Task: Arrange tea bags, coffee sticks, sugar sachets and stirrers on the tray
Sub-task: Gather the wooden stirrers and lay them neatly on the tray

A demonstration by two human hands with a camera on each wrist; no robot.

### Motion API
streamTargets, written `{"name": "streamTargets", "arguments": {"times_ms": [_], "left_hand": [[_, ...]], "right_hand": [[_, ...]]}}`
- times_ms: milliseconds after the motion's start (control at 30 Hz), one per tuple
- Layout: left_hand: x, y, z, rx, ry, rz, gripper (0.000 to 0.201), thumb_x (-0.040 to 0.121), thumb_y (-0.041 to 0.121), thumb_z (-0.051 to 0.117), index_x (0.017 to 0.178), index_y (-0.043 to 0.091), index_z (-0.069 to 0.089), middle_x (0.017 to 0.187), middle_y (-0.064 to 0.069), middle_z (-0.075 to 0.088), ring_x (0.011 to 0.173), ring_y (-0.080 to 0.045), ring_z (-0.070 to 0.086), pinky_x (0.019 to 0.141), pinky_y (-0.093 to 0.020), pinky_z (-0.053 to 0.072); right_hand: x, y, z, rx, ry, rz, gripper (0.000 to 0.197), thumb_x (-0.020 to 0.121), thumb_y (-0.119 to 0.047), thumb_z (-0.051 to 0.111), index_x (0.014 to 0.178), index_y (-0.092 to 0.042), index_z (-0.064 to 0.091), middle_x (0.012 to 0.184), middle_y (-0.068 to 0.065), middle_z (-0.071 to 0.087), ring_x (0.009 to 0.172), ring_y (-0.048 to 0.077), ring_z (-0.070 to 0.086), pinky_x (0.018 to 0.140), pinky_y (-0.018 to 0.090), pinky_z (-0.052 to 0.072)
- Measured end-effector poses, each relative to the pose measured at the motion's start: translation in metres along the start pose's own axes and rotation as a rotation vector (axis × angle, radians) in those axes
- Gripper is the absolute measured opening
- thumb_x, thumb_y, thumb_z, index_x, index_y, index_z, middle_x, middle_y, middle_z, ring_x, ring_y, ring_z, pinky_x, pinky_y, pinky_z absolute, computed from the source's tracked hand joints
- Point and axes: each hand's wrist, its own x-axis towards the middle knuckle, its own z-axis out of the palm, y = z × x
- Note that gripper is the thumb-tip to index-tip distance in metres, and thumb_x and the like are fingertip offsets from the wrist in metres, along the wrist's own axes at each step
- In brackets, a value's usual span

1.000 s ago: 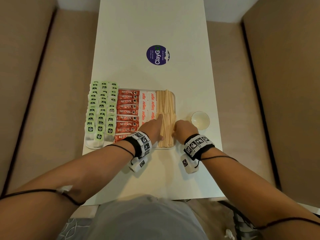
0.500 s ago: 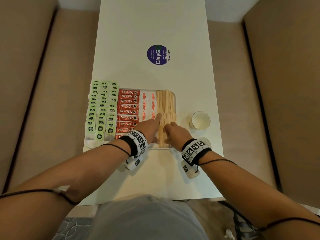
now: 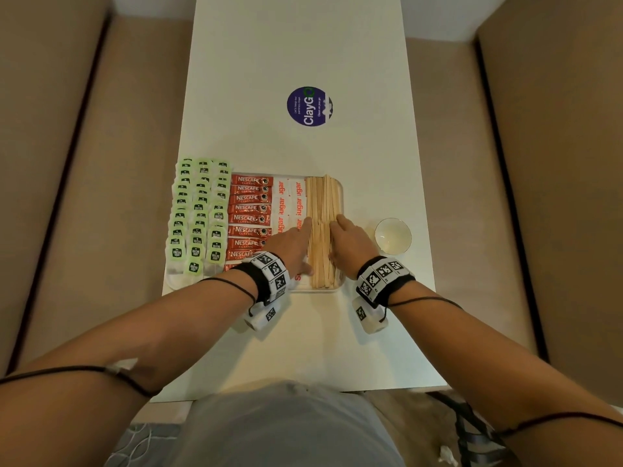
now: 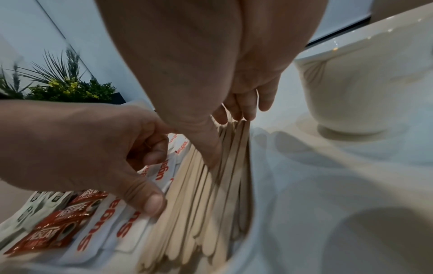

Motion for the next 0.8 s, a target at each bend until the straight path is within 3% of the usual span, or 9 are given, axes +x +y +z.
{"name": "streamTargets", "arguments": {"times_ms": [167,367,500,567,667,733,800], "left_hand": [[0.003,-0.001,0.0,-0.011,0.004,-0.001,0.117,0.075,0.044,0.085,0.157,0.018,0.007,0.111,-0.007,0.061,0.091,-0.026,0.064,0.071,-0.038,0.052],[0.006,-0.007,-0.001,-0.031,0.02,0.01,0.109,0.073,0.046,0.086,0.153,0.017,0.017,0.114,-0.01,0.061,0.095,-0.029,0.064,0.073,-0.039,0.051],[0.01,-0.01,-0.003,-0.054,0.008,0.027,0.104,0.073,0.047,0.086,0.15,0.018,0.022,0.116,-0.01,0.06,0.097,-0.029,0.063,0.078,-0.041,0.052],[0.011,-0.012,-0.003,-0.065,0.004,0.026,0.102,0.074,0.048,0.085,0.15,0.019,0.023,0.116,-0.01,0.06,0.097,-0.029,0.062,0.079,-0.041,0.052],[0.013,-0.014,-0.002,-0.08,0.008,0.027,0.105,0.073,0.049,0.085,0.152,0.021,0.021,0.117,-0.01,0.059,0.097,-0.029,0.062,0.079,-0.042,0.053],[0.014,-0.015,-0.003,-0.082,0.009,0.025,0.104,0.073,0.049,0.085,0.151,0.022,0.022,0.116,-0.01,0.058,0.097,-0.029,0.062,0.079,-0.042,0.053],[0.014,-0.016,-0.003,-0.08,0.016,0.022,0.102,0.072,0.049,0.085,0.15,0.023,0.024,0.112,-0.009,0.059,0.093,-0.029,0.062,0.077,-0.042,0.054]], "right_hand": [[0.0,-0.001,0.001,0.047,0.024,-0.063,0.038,0.087,-0.007,0.064,0.124,-0.007,0.055,0.126,0.009,0.053,0.097,0.03,0.061,0.084,0.038,0.052],[0.011,0.007,-0.004,0.136,0.008,-0.048,0.027,0.091,-0.009,0.06,0.118,-0.011,0.057,0.131,0.008,0.053,0.105,0.026,0.061,0.087,0.037,0.056],[0.012,0.005,-0.008,0.118,-0.03,-0.076,0.007,0.094,-0.014,0.059,0.099,-0.016,0.054,0.101,-0.002,0.053,0.083,0.02,0.059,0.073,0.033,0.052],[0.017,0.004,-0.01,0.133,0.001,-0.075,0.008,0.095,-0.019,0.057,0.092,-0.018,0.049,0.095,-0.003,0.05,0.078,0.02,0.057,0.067,0.03,0.045],[0.029,0.003,-0.017,0.141,0.063,-0.085,0.01,0.097,-0.023,0.055,0.101,-0.013,0.054,0.116,0.005,0.055,0.087,0.021,0.06,0.069,0.032,0.045],[0.04,0.0,-0.023,0.123,0.059,-0.087,0.025,0.101,-0.026,0.052,0.119,-0.008,0.057,0.142,0.008,0.05,0.11,0.026,0.062,0.083,0.036,0.05],[0.049,-0.003,-0.027,0.093,0.03,-0.08,0.039,0.104,-0.03,0.049,0.136,-0.008,0.052,0.159,0.01,0.037,0.126,0.031,0.056,0.098,0.039,0.048]]}}
